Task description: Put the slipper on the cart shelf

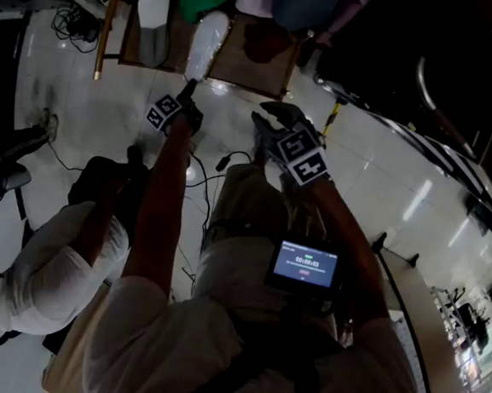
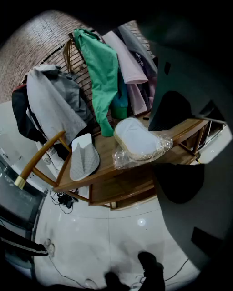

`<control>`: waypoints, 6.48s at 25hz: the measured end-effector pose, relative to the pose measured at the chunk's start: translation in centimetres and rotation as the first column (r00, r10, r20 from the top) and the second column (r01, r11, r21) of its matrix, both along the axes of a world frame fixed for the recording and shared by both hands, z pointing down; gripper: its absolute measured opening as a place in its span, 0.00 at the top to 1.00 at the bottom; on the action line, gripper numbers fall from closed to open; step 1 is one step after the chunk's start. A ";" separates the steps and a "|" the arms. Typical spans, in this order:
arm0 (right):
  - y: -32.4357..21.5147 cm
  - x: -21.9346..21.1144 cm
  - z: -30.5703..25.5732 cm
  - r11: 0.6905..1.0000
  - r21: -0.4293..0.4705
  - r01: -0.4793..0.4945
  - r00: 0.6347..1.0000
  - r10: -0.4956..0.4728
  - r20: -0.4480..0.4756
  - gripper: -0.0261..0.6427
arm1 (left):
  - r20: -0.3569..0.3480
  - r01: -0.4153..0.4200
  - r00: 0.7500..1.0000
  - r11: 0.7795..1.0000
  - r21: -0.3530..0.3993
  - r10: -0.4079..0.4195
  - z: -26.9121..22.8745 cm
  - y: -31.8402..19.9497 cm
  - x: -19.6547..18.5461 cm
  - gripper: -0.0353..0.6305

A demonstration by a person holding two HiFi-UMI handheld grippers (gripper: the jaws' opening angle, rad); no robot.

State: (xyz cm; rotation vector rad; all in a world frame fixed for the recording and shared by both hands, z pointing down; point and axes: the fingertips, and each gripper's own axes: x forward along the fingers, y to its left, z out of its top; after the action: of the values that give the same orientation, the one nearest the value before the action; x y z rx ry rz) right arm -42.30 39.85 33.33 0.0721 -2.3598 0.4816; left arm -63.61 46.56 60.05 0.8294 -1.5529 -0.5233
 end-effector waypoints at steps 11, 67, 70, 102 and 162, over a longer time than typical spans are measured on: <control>3.4 1.7 3.3 0.994 -0.102 0.038 0.997 -0.045 -0.066 0.81 | -0.045 0.093 0.995 0.995 0.040 -0.091 3.1 -0.8 -1.7 0.59; 5.1 36.3 -14.0 0.852 0.016 -0.523 0.833 0.506 0.224 0.81 | -0.040 -0.094 0.992 0.902 0.421 0.122 -27.4 7.1 22.9 0.86; 5.1 39.8 -14.5 0.821 0.029 -0.570 0.802 0.548 0.236 0.81 | -0.039 -0.133 0.985 0.886 0.444 0.167 -28.4 6.5 26.0 0.86; 11.9 65.6 -15.6 0.503 -0.014 -0.864 0.472 0.820 0.322 0.82 | -0.054 -0.552 0.729 0.633 0.542 0.682 -33.2 3.8 61.5 0.86; -17.8 85.5 -10.8 0.809 0.020 -0.587 0.794 0.571 0.210 0.82 | -0.157 -0.274 0.914 0.856 0.438 0.374 -25.0 -17.2 85.5 0.86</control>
State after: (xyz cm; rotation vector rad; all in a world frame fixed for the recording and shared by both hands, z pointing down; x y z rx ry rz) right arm 43.20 22.04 22.55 0.8519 -2.5262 0.7030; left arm 21.93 29.39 35.07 1.2767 -1.0605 -0.6795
